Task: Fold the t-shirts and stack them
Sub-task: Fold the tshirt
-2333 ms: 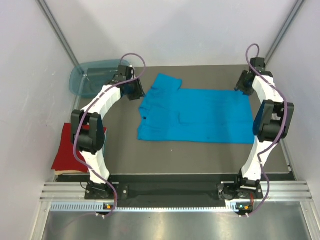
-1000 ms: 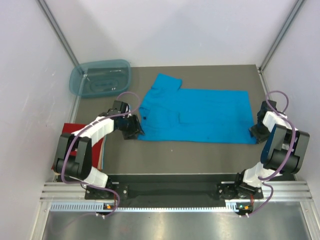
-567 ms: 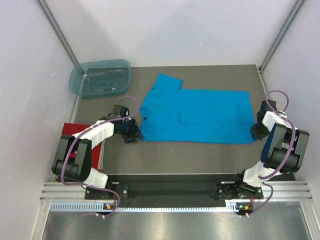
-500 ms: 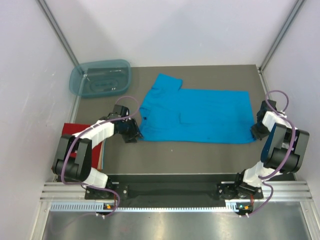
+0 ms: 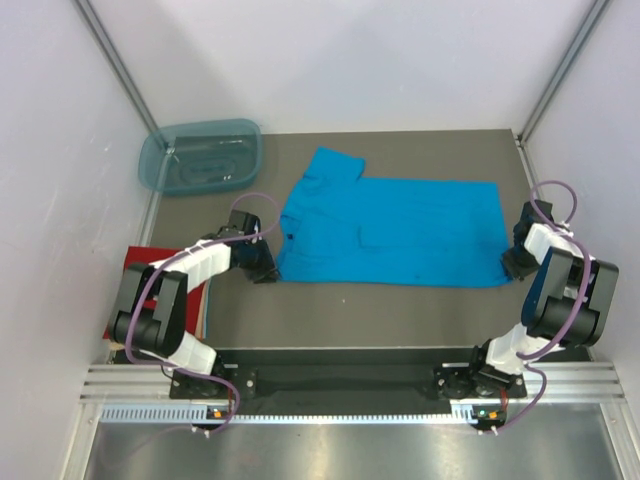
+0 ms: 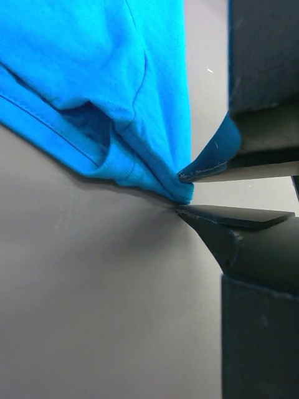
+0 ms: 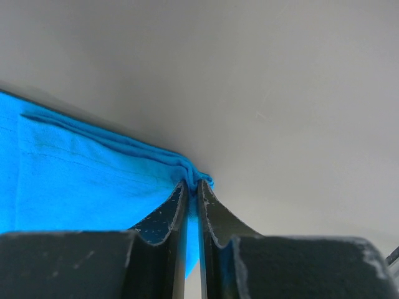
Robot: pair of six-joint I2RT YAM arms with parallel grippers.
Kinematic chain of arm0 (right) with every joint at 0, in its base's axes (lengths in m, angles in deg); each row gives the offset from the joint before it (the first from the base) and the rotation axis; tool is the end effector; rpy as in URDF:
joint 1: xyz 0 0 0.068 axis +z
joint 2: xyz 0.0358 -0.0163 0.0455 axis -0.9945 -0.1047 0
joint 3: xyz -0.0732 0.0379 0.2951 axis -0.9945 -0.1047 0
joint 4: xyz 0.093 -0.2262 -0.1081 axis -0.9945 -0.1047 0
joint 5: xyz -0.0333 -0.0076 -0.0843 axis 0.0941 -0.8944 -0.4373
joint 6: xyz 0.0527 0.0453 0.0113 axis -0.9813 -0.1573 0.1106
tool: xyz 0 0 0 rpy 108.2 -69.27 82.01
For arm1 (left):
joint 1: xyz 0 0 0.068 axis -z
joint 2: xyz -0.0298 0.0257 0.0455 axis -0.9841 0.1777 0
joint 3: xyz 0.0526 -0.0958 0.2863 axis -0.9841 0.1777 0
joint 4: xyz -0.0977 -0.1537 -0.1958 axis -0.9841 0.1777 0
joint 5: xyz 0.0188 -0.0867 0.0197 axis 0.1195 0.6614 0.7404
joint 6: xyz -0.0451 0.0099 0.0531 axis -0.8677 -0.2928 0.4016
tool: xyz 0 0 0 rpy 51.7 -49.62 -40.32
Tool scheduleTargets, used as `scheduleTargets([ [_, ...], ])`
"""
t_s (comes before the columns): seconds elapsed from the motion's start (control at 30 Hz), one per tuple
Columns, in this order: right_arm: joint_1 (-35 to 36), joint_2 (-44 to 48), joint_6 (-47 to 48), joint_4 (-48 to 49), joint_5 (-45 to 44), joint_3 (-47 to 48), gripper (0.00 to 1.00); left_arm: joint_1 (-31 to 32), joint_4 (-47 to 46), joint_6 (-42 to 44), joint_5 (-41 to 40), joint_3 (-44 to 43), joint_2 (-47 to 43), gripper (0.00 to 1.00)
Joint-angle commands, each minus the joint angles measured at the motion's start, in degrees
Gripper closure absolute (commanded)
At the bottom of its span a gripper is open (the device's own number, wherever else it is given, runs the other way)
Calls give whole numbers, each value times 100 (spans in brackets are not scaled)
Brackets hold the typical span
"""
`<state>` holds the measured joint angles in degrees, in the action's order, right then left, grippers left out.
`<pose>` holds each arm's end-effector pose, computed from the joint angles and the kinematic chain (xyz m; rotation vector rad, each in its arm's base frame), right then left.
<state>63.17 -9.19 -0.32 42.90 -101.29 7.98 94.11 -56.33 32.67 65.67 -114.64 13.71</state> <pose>0.2643 -0.1200 0.1752 1.5550 2.3130 -0.3615 0.2727 -0.0825 0.1654 -0.4849 2.7491 -0.5412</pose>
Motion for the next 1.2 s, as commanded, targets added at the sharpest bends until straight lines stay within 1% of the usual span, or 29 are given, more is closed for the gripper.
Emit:
scheduleTargets([
  [0.0,-80,54,103,183,-266,-170,100,15,-284,212,-15,-191,87,74],
  [0.03,-80,80,112,183,-240,-170,100,15,-310,238,125,-200,78,73],
  [0.07,-80,89,120,191,-222,-178,100,24,-310,291,178,-209,78,69],
  [0.13,-80,90,138,200,-213,-187,100,42,-284,309,127,-183,26,67],
  [0.23,-80,98,155,209,-274,-205,100,50,-284,326,21,-95,-80,67],
  [0.33,-107,81,164,191,-275,-213,100,50,-249,370,3,-121,34,70],
  [0.37,-107,81,173,200,-274,-214,100,50,-249,379,38,-147,104,72],
  [0.47,-115,142,191,191,-274,-240,100,59,-205,397,56,-226,192,86],
  [0.5,-124,151,217,165,-292,-249,100,68,-170,405,39,-261,201,94],
  [0.57,-142,195,243,130,-336,-240,100,94,48,493,-14,-401,184,100],
  [0.63,-168,221,243,-10,-327,-205,100,121,304,572,-295,-542,175,100],
  [0.7,-177,318,270,-107,-275,-205,100,121,671,695,-374,-762,218,100],
  [0.83,-168,564,314,-292,-301,-362,100,173,1086,897,-471,-956,324,100],
  [0.97,-168,906,296,-301,-292,-609,100,200,1175,933,-551,-755,263,100],
  [1.17,-177,1082,279,-477,-380,-872,100,331,1166,836,-594,-350,17,100],
])
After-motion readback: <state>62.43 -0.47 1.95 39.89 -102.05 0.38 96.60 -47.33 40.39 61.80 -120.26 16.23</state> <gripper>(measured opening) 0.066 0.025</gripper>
